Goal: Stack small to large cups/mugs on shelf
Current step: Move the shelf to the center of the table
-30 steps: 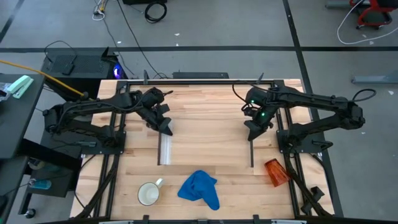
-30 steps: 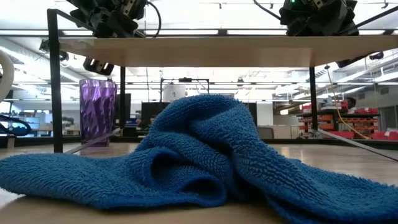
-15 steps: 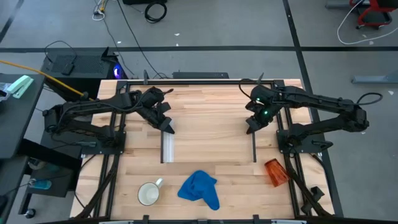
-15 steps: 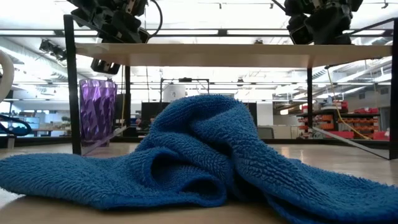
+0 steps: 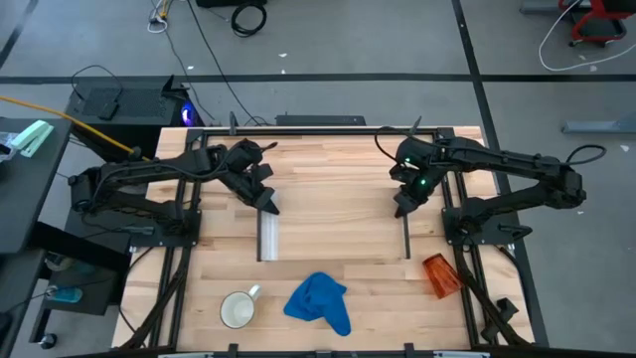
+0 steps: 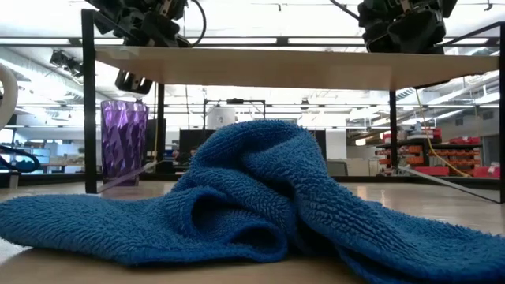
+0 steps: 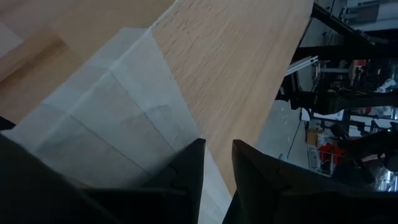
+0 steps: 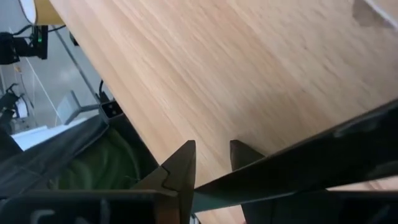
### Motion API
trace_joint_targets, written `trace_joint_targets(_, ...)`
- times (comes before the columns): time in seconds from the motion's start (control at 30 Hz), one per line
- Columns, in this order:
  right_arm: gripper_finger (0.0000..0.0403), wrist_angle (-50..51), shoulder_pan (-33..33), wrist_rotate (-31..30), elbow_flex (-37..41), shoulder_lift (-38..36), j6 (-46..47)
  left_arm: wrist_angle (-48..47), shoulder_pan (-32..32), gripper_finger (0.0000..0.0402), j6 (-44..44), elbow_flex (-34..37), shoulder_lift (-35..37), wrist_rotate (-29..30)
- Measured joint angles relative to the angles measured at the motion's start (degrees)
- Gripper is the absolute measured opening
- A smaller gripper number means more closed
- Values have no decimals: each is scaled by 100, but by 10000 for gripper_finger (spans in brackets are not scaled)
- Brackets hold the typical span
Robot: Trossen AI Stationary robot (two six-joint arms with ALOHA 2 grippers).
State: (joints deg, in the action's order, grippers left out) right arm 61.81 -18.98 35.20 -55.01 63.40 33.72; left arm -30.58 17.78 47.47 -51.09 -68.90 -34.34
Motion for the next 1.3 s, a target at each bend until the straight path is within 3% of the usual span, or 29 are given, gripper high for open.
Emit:
trace_joint_targets(0.27,110,236,2,124,0,-1,-89,70,0,95,261,-2,-57,15)
trace_joint_targets(0.43,109,293,2,528,27,4,179,290,-36,94,768,-2,-57,-65)
trace_joint_targets(1.0,108,198,2,950,27,2,781,382,-326,96,1484,-2,-50,-183)
trace_joint_targets(1.3,108,-6,2,2120,27,67,914,407,-317,96,1854,-2,-43,-521)
